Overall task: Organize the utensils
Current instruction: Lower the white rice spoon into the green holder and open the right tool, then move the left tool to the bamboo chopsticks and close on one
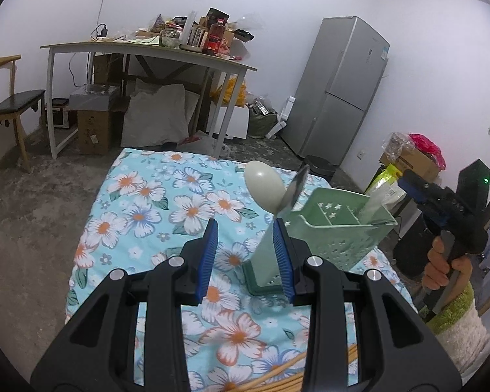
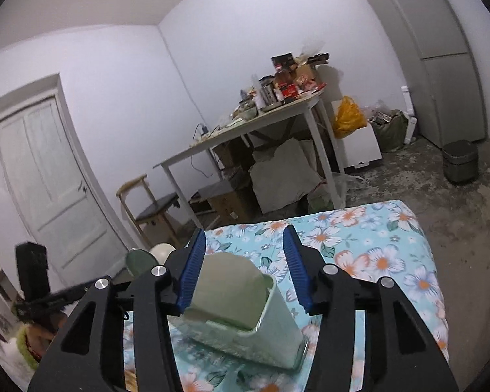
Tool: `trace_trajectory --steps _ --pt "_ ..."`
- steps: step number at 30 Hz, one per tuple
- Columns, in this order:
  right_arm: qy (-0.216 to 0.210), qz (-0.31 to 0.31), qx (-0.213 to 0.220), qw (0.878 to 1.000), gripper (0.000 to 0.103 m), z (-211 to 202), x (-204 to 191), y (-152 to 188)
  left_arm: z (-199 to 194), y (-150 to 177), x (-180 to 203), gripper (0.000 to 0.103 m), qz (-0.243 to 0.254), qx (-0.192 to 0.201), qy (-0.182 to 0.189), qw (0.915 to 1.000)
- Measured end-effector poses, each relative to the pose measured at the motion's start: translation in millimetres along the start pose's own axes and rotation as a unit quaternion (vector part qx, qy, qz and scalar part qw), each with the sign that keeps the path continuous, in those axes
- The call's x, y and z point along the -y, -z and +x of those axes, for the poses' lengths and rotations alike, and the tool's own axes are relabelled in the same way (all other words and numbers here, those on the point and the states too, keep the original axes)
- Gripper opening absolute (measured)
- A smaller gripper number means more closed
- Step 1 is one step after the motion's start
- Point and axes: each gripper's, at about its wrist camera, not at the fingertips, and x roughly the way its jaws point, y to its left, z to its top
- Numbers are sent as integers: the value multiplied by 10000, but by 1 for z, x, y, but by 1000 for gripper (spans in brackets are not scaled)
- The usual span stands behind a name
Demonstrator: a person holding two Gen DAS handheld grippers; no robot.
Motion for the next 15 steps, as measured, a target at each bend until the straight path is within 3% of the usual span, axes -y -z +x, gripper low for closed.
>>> trace_trajectory --steps 8,12,15 --pt "85 311 206 9993 68 -60 -24 18 -23 12 9 33 -73 41 94 9999" --pt "252 269 -90 9993 72 -73 -42 44 -35 24 15 33 -63 0 156 9999" --pt "592 171 -615 9962 73 -69 -58 74 -43 38 17 33 -73 -89 209 9997"
